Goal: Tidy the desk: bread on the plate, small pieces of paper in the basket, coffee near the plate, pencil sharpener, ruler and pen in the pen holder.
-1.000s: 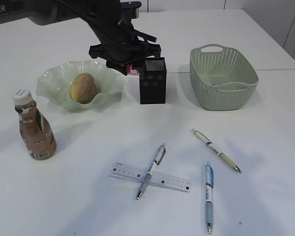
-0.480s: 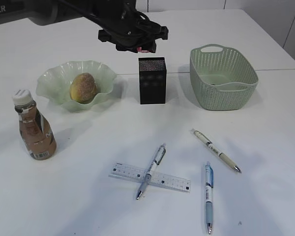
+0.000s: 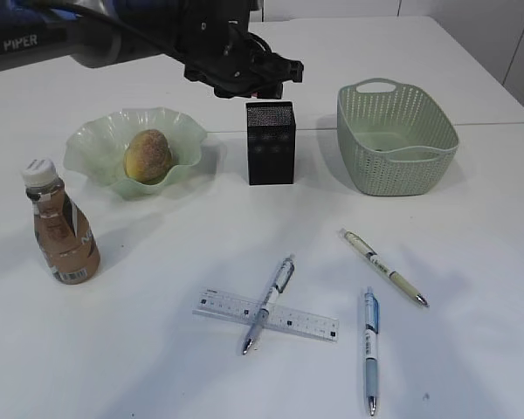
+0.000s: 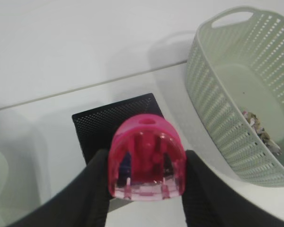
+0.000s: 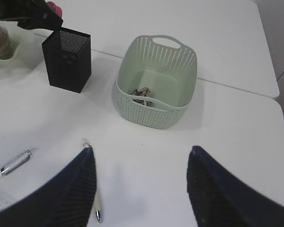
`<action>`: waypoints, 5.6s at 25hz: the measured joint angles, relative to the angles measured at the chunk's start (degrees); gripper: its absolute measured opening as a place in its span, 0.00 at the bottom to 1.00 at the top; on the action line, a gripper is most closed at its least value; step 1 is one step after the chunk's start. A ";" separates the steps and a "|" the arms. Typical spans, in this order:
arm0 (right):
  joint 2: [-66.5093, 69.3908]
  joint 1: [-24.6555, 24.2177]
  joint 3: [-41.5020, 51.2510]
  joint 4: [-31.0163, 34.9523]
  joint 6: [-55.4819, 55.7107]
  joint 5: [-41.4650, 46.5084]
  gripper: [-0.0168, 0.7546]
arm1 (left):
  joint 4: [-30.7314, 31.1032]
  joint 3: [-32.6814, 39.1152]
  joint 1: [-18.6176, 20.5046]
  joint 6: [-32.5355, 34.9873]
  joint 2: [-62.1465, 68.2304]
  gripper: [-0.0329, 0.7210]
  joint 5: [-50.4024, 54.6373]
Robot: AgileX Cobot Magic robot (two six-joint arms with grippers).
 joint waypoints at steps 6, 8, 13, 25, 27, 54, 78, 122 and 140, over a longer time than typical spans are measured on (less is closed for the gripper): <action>0.00 0.00 0.00 0.00 0.00 0.00 0.64 | 0.11 0.00 0.00 0.00 1.57 0.44 -3.21; 0.00 0.00 0.00 0.00 0.00 0.00 0.64 | 0.11 0.00 0.00 0.00 2.15 0.44 -4.21; 0.00 0.00 0.00 0.00 0.00 0.00 0.64 | 0.23 0.00 0.00 0.00 3.38 0.44 -5.45; 0.00 0.00 0.00 0.00 0.00 0.00 0.64 | 2.34 0.00 0.00 0.00 4.22 0.44 -8.43; 0.00 0.00 0.00 0.00 0.00 0.00 0.64 | 2.47 0.00 0.00 0.00 4.34 0.44 -8.43; 0.00 0.00 0.00 0.00 0.00 0.00 0.64 | 3.40 0.00 0.00 0.00 6.16 0.44 -11.86; 0.00 0.00 0.00 0.00 0.00 -0.42 0.64 | 3.62 0.00 0.00 0.00 6.16 0.48 -11.11; 0.00 0.03 0.00 0.00 0.00 -0.83 0.64 | 3.96 0.00 0.00 8.11 -10.14 0.55 33.11; 0.00 0.03 0.00 0.59 0.00 3.39 0.64 | -6.69 -0.14 0.00 18.05 -18.25 0.46 42.67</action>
